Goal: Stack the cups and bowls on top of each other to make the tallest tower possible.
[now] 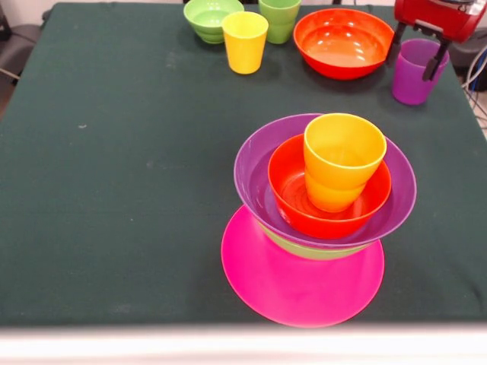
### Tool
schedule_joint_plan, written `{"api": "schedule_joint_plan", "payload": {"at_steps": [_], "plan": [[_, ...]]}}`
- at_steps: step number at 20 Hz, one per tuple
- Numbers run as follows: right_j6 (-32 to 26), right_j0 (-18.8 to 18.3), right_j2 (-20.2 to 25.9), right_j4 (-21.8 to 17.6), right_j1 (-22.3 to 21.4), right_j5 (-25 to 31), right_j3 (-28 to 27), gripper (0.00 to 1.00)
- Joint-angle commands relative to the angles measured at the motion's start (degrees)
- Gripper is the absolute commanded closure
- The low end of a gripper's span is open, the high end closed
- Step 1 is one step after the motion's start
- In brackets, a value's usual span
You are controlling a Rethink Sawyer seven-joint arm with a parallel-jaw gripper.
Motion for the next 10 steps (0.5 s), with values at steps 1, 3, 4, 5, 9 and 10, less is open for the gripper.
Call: {"api": "schedule_joint_plan", "payload": {"at_steps": [1, 3, 4, 5, 9, 10], "plan": [[12.6, 1.4, 2.3, 2.4, 0.2, -0.8, 3.8, 0.0], [13.6, 2.7, 1.6, 2.9, -0.5, -0.1, 4.5, 0.0], [13.8, 3.1, 1.4, 3.2, -0.6, 0.5, 4.3, 0.0], [14.2, 3.6, 1.0, 3.5, -0.8, 0.7, 4.6, 0.0], [15.7, 5.9, -0.4, 5.0, -0.5, 1.5, 4.2, 0.0], [16.0, 6.5, -0.7, 5.5, -0.3, 1.9, 3.8, 0.0]]}}
